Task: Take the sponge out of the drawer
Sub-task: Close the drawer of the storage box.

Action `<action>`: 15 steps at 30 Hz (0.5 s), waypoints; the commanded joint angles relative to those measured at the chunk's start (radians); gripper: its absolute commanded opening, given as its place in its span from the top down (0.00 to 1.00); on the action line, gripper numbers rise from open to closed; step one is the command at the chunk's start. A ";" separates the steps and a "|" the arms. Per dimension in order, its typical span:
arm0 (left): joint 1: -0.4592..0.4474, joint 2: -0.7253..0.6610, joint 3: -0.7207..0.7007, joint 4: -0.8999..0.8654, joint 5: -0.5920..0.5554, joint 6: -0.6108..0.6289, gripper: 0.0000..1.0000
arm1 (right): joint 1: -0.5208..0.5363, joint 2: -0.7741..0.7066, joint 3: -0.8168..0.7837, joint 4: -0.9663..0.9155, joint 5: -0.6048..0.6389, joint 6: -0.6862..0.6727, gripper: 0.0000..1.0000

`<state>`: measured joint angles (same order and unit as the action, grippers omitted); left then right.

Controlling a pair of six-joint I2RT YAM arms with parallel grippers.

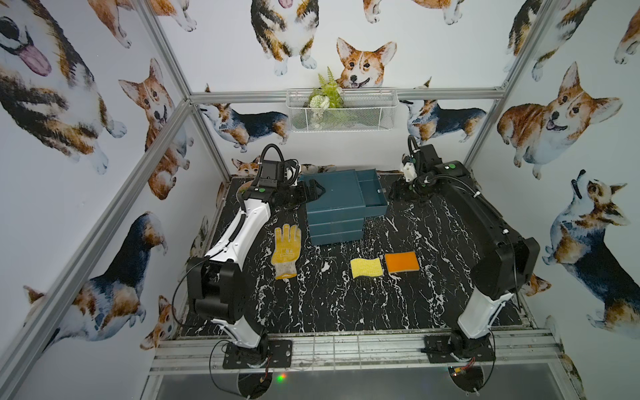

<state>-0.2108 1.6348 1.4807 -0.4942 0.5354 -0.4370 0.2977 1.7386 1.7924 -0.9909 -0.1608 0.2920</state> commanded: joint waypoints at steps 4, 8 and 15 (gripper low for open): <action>-0.001 -0.021 -0.014 -0.004 0.001 0.009 0.01 | -0.066 -0.048 -0.123 0.082 -0.014 0.019 0.32; -0.001 -0.021 -0.018 -0.008 0.007 0.005 0.01 | -0.066 -0.001 -0.136 0.085 -0.062 0.010 0.32; -0.016 -0.013 -0.027 -0.005 0.026 -0.002 0.01 | -0.038 0.063 -0.122 0.214 -0.211 0.058 0.36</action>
<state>-0.2195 1.6192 1.4563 -0.5011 0.5362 -0.4370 0.2443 1.7821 1.6581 -0.8616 -0.2794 0.3168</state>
